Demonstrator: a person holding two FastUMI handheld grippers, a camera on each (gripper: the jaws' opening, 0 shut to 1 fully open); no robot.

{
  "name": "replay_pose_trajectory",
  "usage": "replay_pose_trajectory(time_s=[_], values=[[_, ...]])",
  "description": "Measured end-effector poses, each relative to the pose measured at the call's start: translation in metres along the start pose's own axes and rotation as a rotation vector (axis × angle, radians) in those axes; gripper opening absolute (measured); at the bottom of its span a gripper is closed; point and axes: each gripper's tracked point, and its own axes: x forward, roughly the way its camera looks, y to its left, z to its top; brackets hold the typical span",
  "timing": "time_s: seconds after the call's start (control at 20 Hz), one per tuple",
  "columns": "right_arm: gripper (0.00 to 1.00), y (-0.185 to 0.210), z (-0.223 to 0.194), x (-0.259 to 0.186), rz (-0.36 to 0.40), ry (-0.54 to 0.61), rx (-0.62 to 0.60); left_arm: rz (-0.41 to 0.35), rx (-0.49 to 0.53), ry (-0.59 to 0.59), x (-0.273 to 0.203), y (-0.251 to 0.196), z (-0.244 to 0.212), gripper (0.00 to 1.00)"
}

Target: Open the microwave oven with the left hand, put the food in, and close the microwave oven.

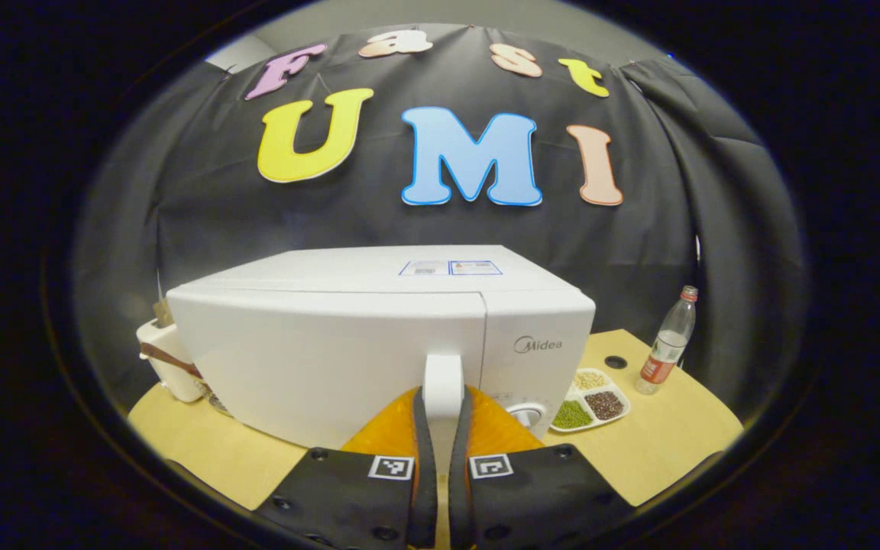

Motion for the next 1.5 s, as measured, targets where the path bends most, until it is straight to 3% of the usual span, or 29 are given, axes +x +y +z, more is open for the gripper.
replay_pose_trajectory(time_s=[0.2, 0.3, 0.65, 1.2, 1.5], values=[[0.97, 0.012, 0.000, 0.012, 0.044, 0.001, 0.010, 0.000, -0.039, 0.030, -0.014, 0.002, -0.011, 0.10], [0.97, 0.019, 0.003, 0.019, 0.067, -0.012, 0.021, -0.006, -0.021, -0.038, -0.037, 0.006, -0.008, 0.10], [0.97, 0.075, 0.002, 0.038, 0.223, -0.018, 0.056, -0.030, 0.006, -0.011, -0.105, 0.035, -0.030, 0.10], [0.97, 0.187, 0.016, 0.032, 0.461, -0.050, 0.091, 0.060, 0.053, 0.021, -0.205, 0.126, -0.064, 0.10], [0.97, 0.231, 0.020, 0.021, 0.519, -0.059, 0.085, 0.090, 0.073, 0.030, -0.233, 0.167, -0.075, 0.10]])
